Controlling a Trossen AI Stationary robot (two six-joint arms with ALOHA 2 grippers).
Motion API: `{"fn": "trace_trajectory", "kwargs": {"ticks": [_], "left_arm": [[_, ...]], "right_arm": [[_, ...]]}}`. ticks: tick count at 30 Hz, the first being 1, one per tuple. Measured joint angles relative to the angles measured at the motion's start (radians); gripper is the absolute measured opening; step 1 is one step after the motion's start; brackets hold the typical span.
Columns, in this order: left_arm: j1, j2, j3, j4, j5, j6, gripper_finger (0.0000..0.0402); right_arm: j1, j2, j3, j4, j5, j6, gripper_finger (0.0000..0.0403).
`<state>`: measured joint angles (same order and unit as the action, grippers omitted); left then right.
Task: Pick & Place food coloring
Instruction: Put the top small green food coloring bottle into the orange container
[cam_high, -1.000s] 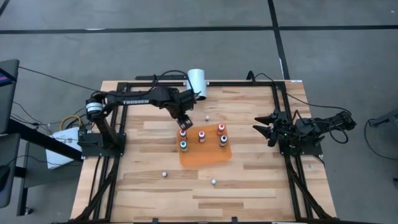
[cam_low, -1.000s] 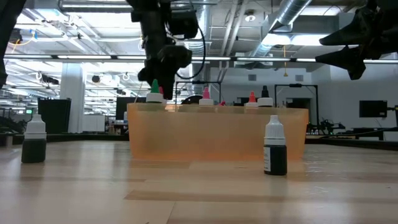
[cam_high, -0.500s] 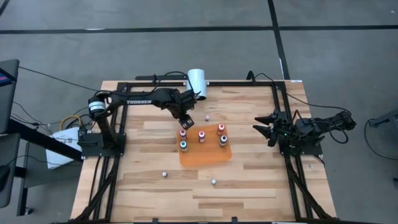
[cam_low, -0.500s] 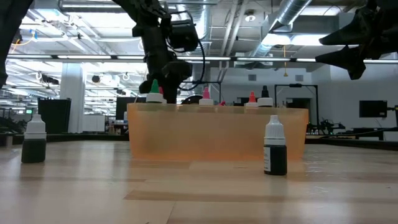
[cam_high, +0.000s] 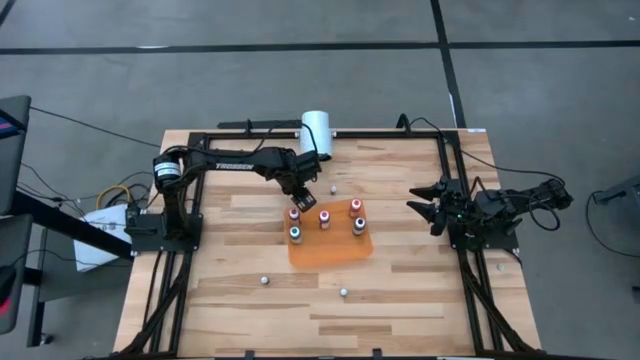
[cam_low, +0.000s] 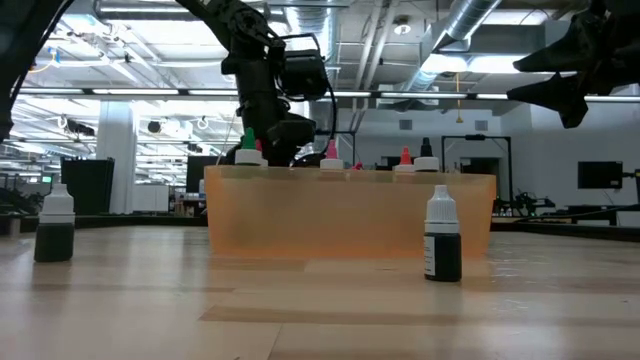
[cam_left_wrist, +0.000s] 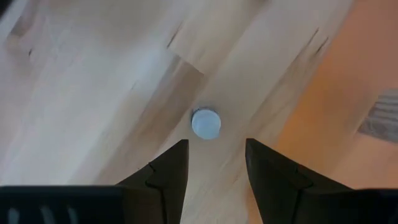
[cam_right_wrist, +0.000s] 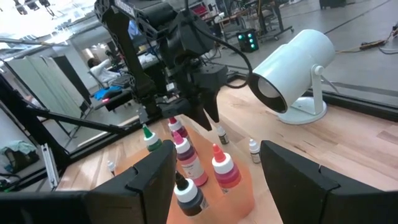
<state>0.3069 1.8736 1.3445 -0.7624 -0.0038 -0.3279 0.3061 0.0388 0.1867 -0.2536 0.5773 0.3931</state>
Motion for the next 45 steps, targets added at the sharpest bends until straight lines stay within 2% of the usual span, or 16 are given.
{"fn": "trace_trajectory", "kwargs": {"ticks": [20, 45], "left_arm": [[-0.004, 0.032, -0.002, 0.048, -0.031, -0.026, 0.0149], [-0.005, 0.032, -0.002, 0.065, -0.015, -0.066, 0.0149]], "right_arm": [[0.000, 0.000, 0.000, -0.004, -0.001, 0.000, 0.0221], [0.000, 0.000, 0.000, -0.004, 0.000, 0.000, 0.0221]]}}
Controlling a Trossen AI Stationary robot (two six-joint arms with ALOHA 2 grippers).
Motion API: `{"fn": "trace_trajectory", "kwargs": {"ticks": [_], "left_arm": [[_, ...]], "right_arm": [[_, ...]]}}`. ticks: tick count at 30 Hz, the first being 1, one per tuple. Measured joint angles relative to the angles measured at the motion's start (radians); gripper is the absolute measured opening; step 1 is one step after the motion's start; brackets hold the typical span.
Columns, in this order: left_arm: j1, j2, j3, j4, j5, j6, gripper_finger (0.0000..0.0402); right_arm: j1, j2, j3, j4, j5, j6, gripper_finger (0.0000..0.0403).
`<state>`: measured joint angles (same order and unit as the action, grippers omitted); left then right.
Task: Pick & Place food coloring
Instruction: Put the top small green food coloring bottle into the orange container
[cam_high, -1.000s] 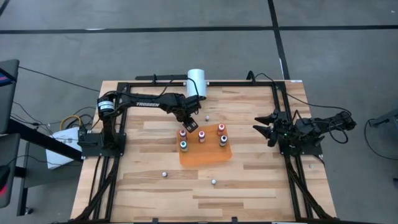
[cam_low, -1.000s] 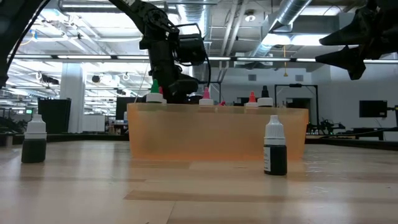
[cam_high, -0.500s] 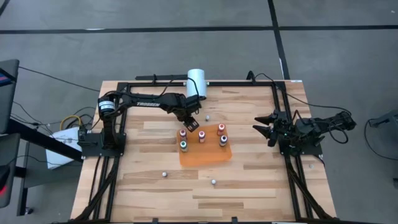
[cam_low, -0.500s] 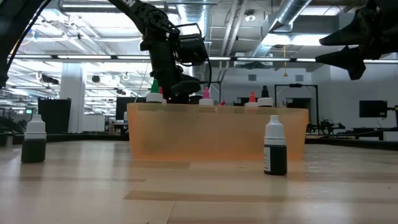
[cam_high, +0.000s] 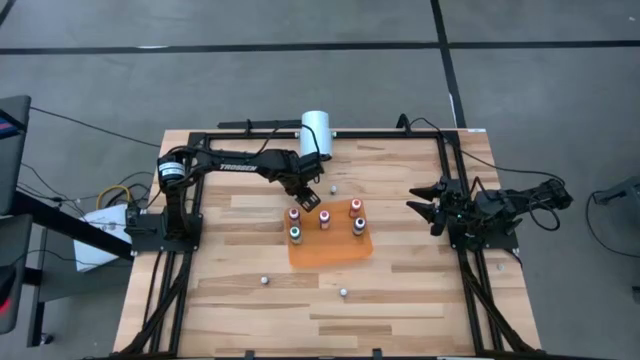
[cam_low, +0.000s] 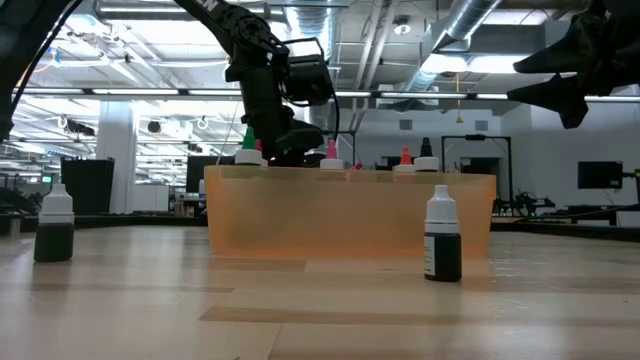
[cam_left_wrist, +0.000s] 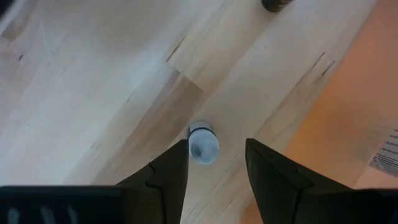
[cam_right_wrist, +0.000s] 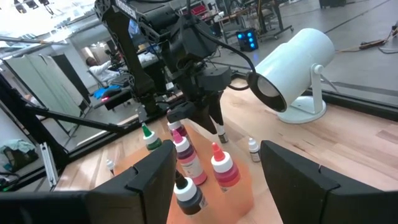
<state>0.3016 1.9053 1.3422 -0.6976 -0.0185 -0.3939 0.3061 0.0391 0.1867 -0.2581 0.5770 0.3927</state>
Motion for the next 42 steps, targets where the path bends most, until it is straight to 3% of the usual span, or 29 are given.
{"fn": "trace_trajectory", "kwargs": {"ticks": [33, 42], "left_arm": [[-0.001, 0.000, 0.000, -0.003, -0.042, -0.011, 0.0149], [-0.001, 0.000, 0.000, -0.004, -0.041, -0.011, 0.0089]], "right_arm": [[0.000, 0.000, 0.000, 0.000, 0.000, 0.000, 0.0221], [0.000, 0.000, 0.000, 0.000, 0.000, 0.000, 0.0221]]}}
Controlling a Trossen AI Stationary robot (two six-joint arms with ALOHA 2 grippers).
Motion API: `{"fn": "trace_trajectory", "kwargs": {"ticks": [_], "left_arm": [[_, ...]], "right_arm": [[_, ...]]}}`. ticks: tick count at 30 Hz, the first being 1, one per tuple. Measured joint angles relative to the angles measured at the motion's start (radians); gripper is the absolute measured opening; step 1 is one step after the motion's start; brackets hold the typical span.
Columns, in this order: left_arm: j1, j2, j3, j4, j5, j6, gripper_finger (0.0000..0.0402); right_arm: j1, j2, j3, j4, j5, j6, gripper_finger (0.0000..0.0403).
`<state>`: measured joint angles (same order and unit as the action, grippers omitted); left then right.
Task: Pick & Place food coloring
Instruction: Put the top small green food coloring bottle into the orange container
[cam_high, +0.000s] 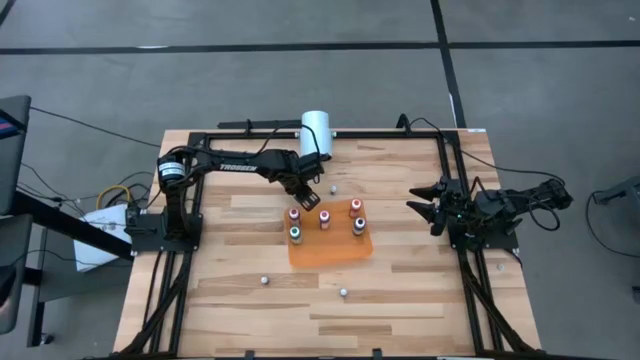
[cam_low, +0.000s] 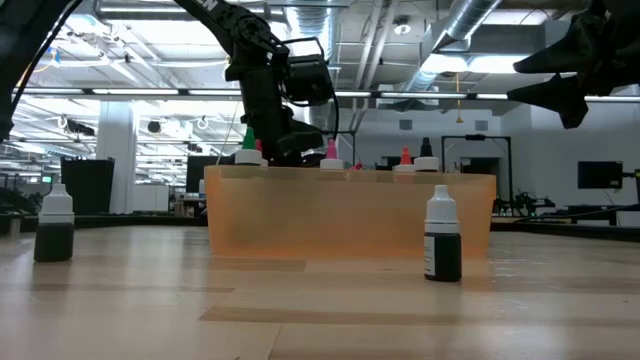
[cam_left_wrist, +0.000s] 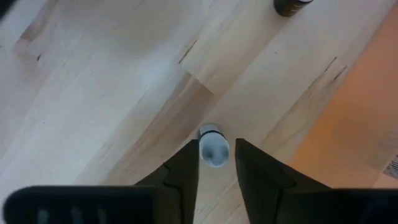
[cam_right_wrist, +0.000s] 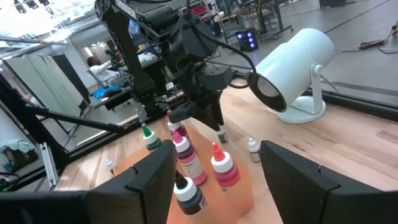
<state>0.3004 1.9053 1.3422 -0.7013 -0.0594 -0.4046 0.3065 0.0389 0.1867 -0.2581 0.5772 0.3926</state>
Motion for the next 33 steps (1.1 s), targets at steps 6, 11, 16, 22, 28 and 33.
{"fn": "trace_trajectory", "kwargs": {"ticks": [6, 11, 16, 22, 28, 33], "left_arm": [[-0.005, -0.001, 0.000, -0.025, 0.000, 0.000, 0.0063], [-0.014, -0.002, 0.000, -0.026, -0.001, 0.000, 0.0063], [-0.014, -0.002, 0.000, -0.026, 0.000, 0.000, 0.0058], [-0.014, -0.003, 0.001, -0.025, -0.001, -0.001, 0.0032], [-0.014, -0.004, 0.002, -0.024, -0.018, -0.001, 0.0006], [-0.014, -0.004, 0.002, -0.025, -0.020, -0.002, 0.0006]], "right_arm": [[0.000, 0.000, 0.000, 0.000, 0.000, 0.000, 0.0221], [0.000, 0.000, 0.000, 0.000, 0.000, 0.000, 0.0221], [0.000, 0.000, 0.000, 0.000, 0.000, 0.000, 0.0221], [0.000, 0.000, 0.000, 0.000, 0.000, 0.000, 0.0221], [0.000, 0.000, 0.000, 0.000, 0.000, 0.000, 0.0221], [0.000, 0.000, 0.000, 0.000, 0.000, 0.000, 0.0221]]}}
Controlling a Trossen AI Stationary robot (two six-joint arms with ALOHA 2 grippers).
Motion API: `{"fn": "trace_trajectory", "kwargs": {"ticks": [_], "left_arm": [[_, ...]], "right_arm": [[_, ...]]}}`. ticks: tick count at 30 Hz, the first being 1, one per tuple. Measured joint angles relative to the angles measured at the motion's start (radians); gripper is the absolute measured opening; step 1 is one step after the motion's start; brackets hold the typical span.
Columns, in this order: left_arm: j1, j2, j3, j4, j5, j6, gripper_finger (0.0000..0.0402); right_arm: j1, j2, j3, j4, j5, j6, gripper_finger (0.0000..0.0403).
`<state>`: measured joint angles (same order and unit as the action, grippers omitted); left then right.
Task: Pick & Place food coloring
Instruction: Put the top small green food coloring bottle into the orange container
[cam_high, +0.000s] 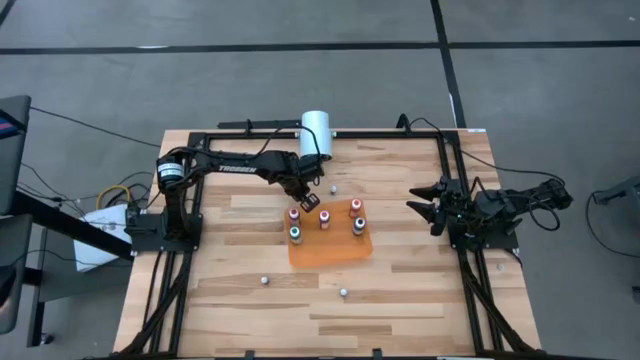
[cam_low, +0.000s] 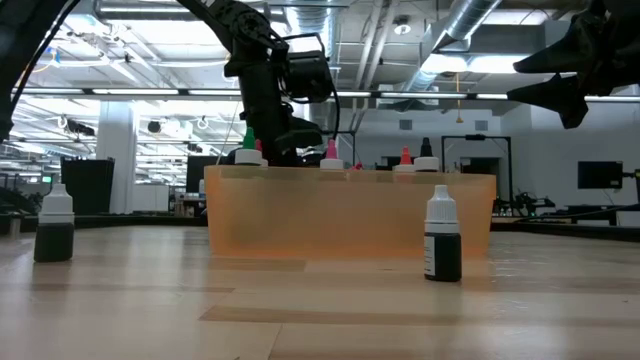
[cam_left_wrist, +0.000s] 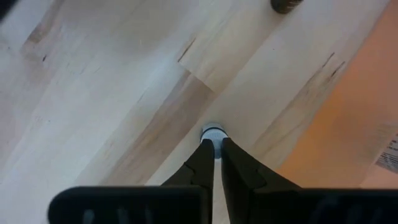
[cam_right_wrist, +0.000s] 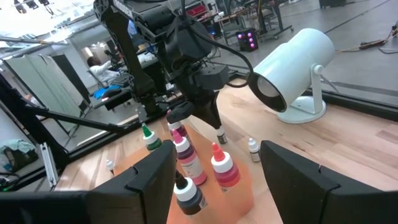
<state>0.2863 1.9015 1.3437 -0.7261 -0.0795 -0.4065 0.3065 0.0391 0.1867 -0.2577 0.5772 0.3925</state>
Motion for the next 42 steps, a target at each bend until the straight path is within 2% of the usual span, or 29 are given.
{"fn": "trace_trajectory", "kwargs": {"ticks": [13, 22, 33, 42], "left_arm": [[0.000, 0.005, 0.049, -0.012, -0.023, 0.018, 0.0001], [0.000, 0.005, 0.129, -0.146, -0.041, 0.032, 0.0000], [-0.006, 0.004, 0.334, -0.372, -0.042, 0.054, 0.0000], [-0.072, 0.003, 0.545, -0.569, -0.075, 0.020, 0.0000]], "right_arm": [[0.000, 0.000, 0.000, 0.000, 0.000, 0.000, 0.0221], [0.000, 0.000, 0.000, 0.000, 0.000, 0.000, 0.0221], [0.000, 0.000, 0.000, 0.000, 0.000, 0.000, 0.0221], [0.000, 0.000, 0.000, -0.004, 0.000, 0.000, 0.0221]]}}
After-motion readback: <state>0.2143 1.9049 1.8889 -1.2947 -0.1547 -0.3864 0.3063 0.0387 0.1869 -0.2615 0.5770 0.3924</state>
